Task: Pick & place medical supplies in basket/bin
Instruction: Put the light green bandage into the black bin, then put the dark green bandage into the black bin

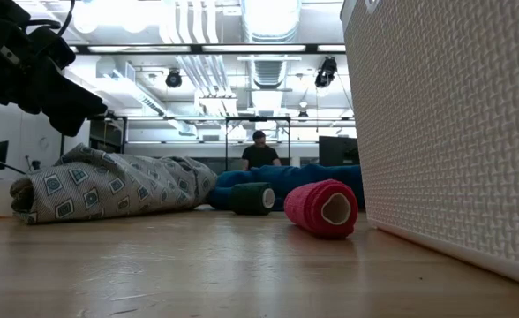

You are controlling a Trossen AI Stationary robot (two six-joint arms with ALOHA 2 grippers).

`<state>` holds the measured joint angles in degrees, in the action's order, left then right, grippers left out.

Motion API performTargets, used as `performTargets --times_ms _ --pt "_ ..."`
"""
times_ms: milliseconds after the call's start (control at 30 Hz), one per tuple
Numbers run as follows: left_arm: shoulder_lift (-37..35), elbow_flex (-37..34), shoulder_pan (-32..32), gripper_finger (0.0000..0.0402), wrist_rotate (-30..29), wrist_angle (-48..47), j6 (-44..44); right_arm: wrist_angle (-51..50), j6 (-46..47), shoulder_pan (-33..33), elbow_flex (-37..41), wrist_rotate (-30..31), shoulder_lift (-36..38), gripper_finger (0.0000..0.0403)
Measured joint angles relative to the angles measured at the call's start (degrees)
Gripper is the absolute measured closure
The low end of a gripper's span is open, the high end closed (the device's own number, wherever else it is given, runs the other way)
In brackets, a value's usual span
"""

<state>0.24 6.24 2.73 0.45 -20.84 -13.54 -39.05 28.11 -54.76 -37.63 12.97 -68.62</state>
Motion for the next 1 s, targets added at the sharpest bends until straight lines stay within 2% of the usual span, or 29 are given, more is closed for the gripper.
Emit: performTargets --times_ms 300,633,1000 --pt "0.00 0.00 0.01 0.0314 0.00 0.00 -0.01 -0.02 -0.04 0.00 0.00 -0.13 0.00 0.0097" --pt "0.00 0.00 -0.01 0.0314 -0.01 0.00 0.00 -0.02 -0.10 0.00 0.00 -0.23 0.16 0.0103" --pt "-0.01 -0.01 0.00 0.0314 0.00 -0.01 0.00 1.33 -0.90 0.00 0.02 -4.68 7.34 0.0099"
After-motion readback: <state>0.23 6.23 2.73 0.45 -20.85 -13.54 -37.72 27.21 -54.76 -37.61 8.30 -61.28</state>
